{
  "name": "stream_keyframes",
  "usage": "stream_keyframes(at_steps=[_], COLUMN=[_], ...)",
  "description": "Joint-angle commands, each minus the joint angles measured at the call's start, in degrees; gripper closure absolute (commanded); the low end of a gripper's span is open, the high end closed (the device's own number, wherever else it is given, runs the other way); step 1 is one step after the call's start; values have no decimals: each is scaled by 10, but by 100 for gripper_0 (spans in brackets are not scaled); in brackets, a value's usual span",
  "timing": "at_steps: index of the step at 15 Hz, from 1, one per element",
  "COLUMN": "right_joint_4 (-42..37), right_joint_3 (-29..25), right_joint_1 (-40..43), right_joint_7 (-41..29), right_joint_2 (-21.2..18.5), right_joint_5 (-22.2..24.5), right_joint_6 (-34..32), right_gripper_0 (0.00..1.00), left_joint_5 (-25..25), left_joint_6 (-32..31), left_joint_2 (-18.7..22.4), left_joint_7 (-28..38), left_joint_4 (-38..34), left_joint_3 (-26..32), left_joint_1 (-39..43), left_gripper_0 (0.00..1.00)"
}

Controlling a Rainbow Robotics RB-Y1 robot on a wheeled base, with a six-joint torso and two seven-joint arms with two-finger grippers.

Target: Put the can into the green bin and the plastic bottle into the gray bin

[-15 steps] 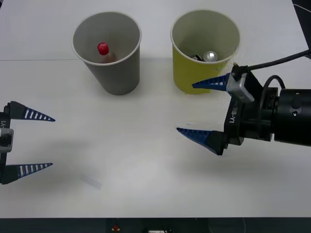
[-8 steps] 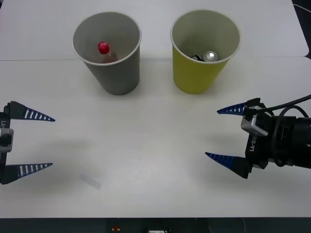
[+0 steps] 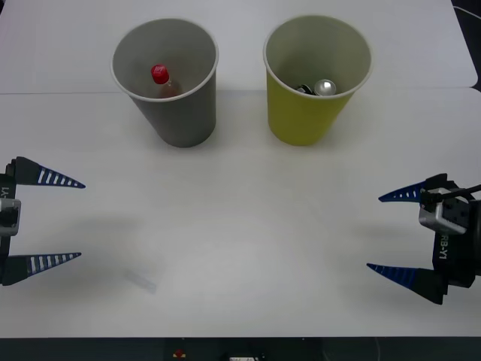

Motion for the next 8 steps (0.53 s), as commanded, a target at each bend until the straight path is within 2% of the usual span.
stream_keyframes(at_steps=[1, 5, 8], right_joint_4=[-9, -32, -31], right_joint_3=[-58, -132, -137], right_joint_1=[54, 115, 122], right_joint_7=[14, 24, 27], right_joint_2=[-33, -38, -37], right_joint_5=[-25, -38, -30], right_joint_6=[-4, -32, -32], right_gripper_0=[0, 0, 0], left_joint_5=[0, 0, 0], left_joint_6=[0, 0, 0], left_joint_2=[0, 0, 0], left_joint_7=[0, 0, 0], left_joint_4=[0, 0, 0], left_joint_3=[0, 0, 0], left_joint_1=[0, 0, 0], left_gripper_0=[0, 0, 0])
